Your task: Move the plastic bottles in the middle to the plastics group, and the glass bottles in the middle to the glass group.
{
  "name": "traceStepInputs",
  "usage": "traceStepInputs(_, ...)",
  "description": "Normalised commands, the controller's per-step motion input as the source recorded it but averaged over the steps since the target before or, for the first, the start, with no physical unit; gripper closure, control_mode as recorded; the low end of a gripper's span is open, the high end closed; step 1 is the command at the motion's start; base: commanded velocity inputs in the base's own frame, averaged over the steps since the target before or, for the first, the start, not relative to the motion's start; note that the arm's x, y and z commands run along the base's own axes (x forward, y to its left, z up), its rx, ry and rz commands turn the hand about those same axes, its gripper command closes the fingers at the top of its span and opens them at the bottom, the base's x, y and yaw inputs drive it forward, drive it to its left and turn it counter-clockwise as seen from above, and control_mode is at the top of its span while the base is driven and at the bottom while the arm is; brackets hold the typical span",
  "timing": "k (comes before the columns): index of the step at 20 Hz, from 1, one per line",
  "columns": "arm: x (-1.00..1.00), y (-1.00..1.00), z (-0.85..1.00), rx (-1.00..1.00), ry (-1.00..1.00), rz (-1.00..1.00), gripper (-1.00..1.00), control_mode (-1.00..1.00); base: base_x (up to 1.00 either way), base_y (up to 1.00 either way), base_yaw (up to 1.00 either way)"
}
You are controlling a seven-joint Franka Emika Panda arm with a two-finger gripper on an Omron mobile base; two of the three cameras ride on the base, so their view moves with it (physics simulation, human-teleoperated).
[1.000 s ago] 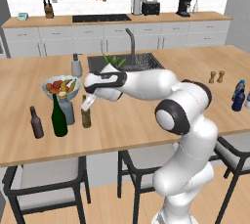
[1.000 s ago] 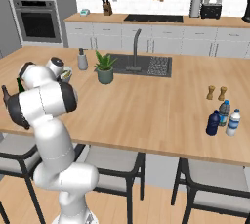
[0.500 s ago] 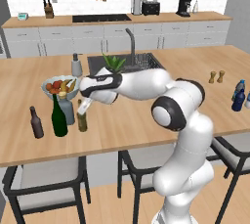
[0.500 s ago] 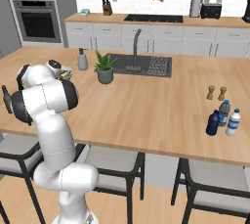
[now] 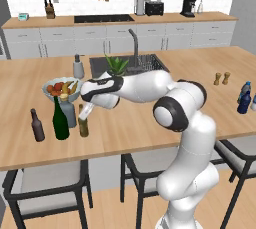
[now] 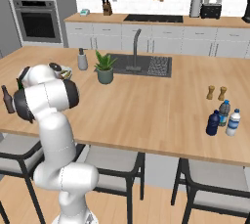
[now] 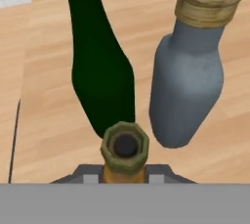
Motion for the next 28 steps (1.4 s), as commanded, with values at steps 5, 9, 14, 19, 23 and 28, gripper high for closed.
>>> traceStepInputs(5,0.32,0.06,0.0,-0.02,0.0,0.0,1.0,-1.0,0.0,0.0,0.0)
traceStepInputs(9,0.06,0.08,0.0,0.0,-0.03,0.01,1.0,-1.0,0.0,0.0,0.0)
traceStepInputs(14,-0.01,0.09,0.11,0.0,-0.02,0.02,1.0,-1.0,0.0,0.0,0.0)
traceStepInputs(19,0.0,0.04,0.01,0.0,-0.12,0.03,1.0,-1.0,0.0,0.0,0.0)
traceStepInputs(23,0.0,0.0,0.0,0.0,-0.15,0.02,1.0,-1.0,0.0,0.0,0.0)
traceStepInputs(28,0.0,0.0,-0.02,0.0,-0.04,0.0,1.0,-1.0,0.0,0.0,0.0)
